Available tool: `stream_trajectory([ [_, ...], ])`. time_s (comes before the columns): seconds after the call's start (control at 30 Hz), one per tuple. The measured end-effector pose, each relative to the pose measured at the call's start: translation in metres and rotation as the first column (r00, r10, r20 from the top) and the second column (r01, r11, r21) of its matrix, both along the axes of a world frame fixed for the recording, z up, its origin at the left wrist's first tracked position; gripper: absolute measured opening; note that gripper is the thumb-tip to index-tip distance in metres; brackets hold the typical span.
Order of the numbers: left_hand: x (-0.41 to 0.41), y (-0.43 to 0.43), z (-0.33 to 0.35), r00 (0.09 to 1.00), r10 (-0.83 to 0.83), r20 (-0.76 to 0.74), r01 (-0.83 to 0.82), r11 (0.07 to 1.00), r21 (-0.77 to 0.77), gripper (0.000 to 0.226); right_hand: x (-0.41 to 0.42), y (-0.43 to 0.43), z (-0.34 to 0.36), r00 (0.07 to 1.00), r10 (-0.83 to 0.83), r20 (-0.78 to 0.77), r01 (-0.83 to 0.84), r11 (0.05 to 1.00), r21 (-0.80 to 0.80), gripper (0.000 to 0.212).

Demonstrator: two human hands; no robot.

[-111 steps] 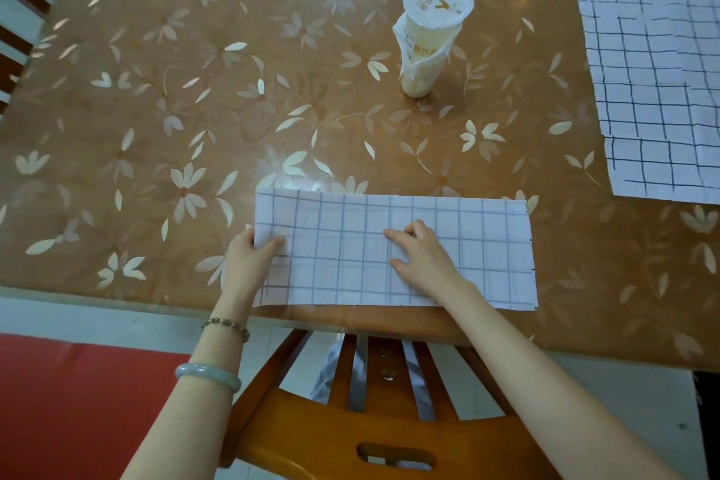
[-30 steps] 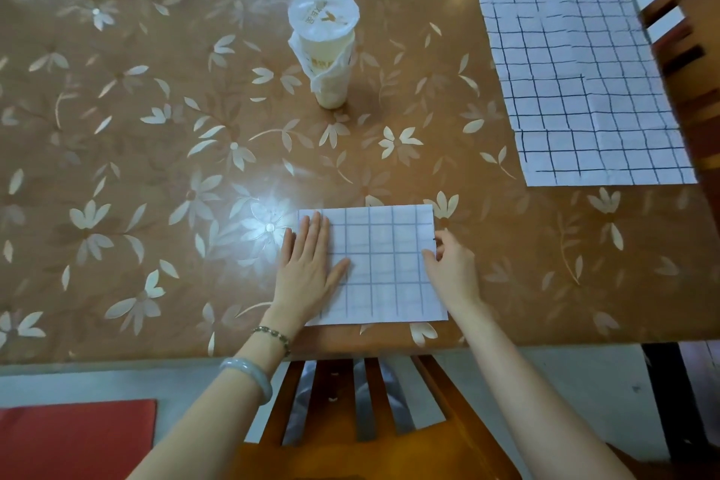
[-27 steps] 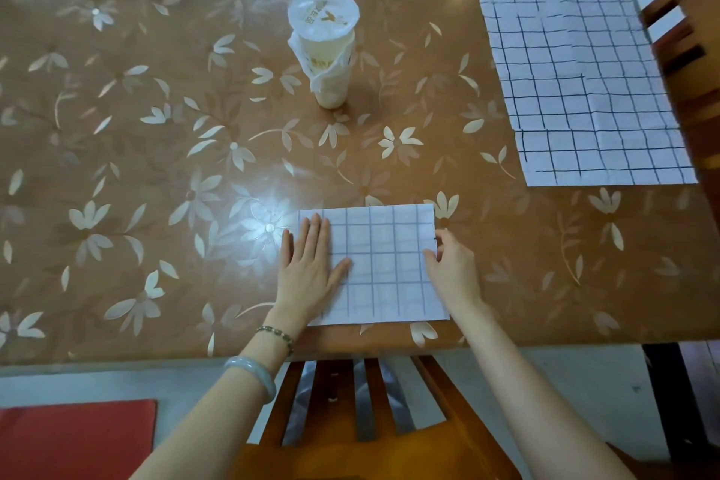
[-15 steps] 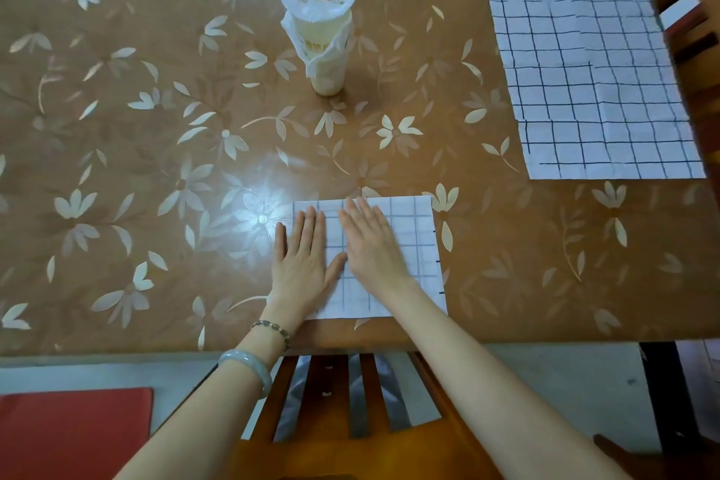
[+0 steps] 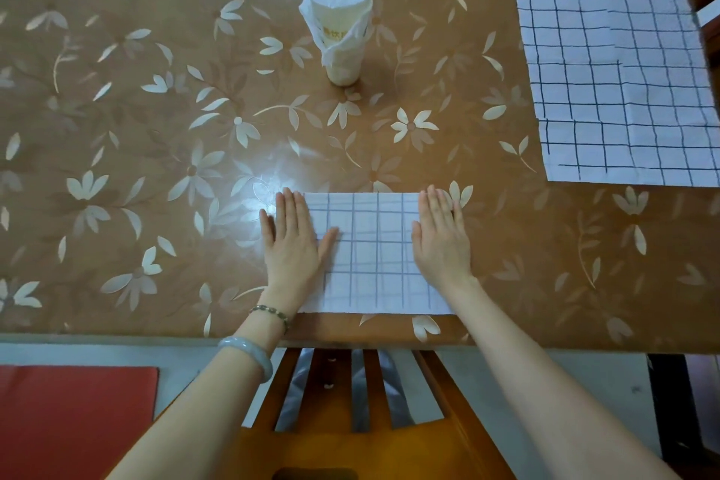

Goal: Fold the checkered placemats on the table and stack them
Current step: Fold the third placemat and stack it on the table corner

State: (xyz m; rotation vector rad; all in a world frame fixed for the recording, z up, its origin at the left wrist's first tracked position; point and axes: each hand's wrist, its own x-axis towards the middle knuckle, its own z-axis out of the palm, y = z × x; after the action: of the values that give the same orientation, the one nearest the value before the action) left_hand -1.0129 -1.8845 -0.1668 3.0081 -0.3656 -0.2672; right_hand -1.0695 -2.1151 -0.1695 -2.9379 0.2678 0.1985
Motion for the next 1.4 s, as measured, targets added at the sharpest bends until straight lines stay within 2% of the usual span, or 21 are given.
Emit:
stream_trajectory([
  [0.13, -0.011, -0.058, 0.01, 0.975, -0.221, -0.027, 0.219, 0.973, -0.077, 0.078, 0.0, 0.0, 0.0, 1.0, -0.001, -0.019, 0.0, 0.999, -0.034, 0.058],
  [0.2, -0.02, -0.079, 0.008, 0.962, -0.26, -0.088, 0.25, 0.962, -0.114, 0.079, 0.001, -0.001, 0.0, 1.0, 0.005, -0.028, -0.007, 0.998, -0.061, 0.06],
  [0.3, -0.026, -0.079, 0.0, 0.958, -0.259, -0.121, 0.251, 0.965, -0.074, 0.082, 0.001, -0.001, -0.001, 0.999, 0.01, -0.035, -0.012, 0.997, -0.074, 0.059],
  [0.37, -0.024, -0.064, -0.004, 0.968, -0.229, -0.098, 0.227, 0.973, -0.032, 0.081, 0.0, -0.001, -0.003, 1.0, 0.007, -0.026, -0.009, 0.997, -0.082, 0.057],
  [0.5, -0.009, -0.015, -0.007, 0.997, -0.051, -0.059, 0.051, 0.999, 0.007, 0.079, 0.0, -0.001, -0.004, 1.0, 0.001, -0.021, -0.003, 0.996, -0.087, 0.056],
  [0.7, -0.005, 0.017, -0.002, 1.0, 0.025, -0.009, -0.025, 1.0, 0.011, 0.086, 0.0, 0.001, -0.002, 1.0, 0.0, -0.023, -0.002, 0.996, -0.09, 0.057],
  [0.83, -0.039, -0.014, 0.008, 0.971, -0.239, 0.009, 0.239, 0.971, -0.027, 0.083, 0.0, 0.001, -0.001, 1.0, -0.003, -0.014, 0.002, 0.997, -0.074, 0.057],
  [0.93, -0.061, -0.037, 0.005, 0.944, -0.327, -0.049, 0.324, 0.944, -0.063, 0.081, 0.001, 0.003, 0.002, 1.0, -0.004, -0.016, 0.003, 0.997, -0.079, 0.057],
  [1.07, -0.063, -0.036, -0.004, 0.952, -0.282, -0.115, 0.282, 0.959, -0.023, 0.081, 0.001, 0.002, 0.001, 1.0, -0.005, -0.026, 0.002, 0.997, -0.082, 0.057],
  [1.27, -0.045, 0.009, -0.008, 0.991, -0.094, -0.1, 0.094, 0.996, -0.006, 0.077, 0.0, 0.002, 0.003, 0.998, -0.003, -0.07, -0.003, 0.996, -0.091, 0.059],
  [1.4, -0.039, 0.027, -0.005, 0.992, -0.074, -0.105, 0.072, 0.997, -0.023, 0.067, 0.001, 0.006, 0.01, 0.995, -0.034, -0.093, 0.022, 0.992, -0.122, 0.057],
])
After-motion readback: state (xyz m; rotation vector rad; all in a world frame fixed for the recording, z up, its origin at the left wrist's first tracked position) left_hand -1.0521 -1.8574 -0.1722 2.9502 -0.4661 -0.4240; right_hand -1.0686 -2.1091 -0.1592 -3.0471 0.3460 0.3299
